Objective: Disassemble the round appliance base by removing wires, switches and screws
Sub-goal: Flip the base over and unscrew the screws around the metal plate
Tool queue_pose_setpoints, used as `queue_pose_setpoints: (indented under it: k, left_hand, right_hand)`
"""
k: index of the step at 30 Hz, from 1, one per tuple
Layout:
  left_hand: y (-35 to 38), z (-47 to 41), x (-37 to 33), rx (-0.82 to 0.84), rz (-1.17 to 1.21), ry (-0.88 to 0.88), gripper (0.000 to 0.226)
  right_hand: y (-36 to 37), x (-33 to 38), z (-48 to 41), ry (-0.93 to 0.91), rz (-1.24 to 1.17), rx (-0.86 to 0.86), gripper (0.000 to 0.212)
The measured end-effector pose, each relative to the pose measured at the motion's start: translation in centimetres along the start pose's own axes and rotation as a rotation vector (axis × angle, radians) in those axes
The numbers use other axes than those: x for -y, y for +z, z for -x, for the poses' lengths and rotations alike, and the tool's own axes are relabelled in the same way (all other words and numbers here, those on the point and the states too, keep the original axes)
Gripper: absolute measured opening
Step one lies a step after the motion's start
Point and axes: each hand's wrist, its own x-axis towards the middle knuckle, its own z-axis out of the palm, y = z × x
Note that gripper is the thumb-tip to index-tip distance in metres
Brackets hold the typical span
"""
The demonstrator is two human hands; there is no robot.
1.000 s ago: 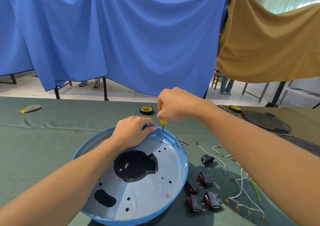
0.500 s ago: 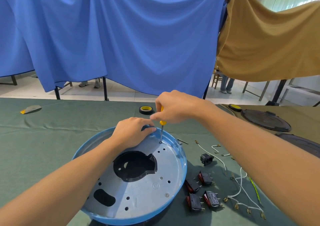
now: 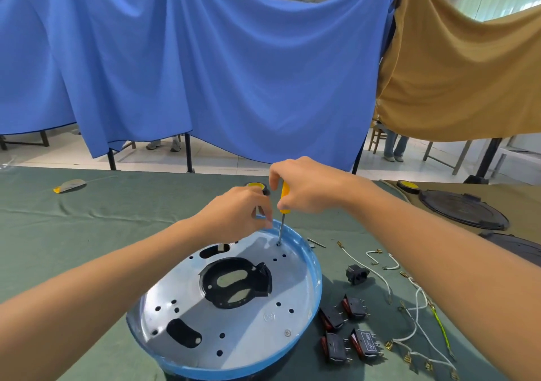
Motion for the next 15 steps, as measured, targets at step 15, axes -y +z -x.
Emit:
queue_pose_setpoints:
  k: [15]
  left_hand:
    - [2.7,0.0,-1.1,0.125,0.111,-0.126,0.011]
  right_hand:
    - [0.1,-1.4,1.3,-0.111,-0.161,-0.001,0.043]
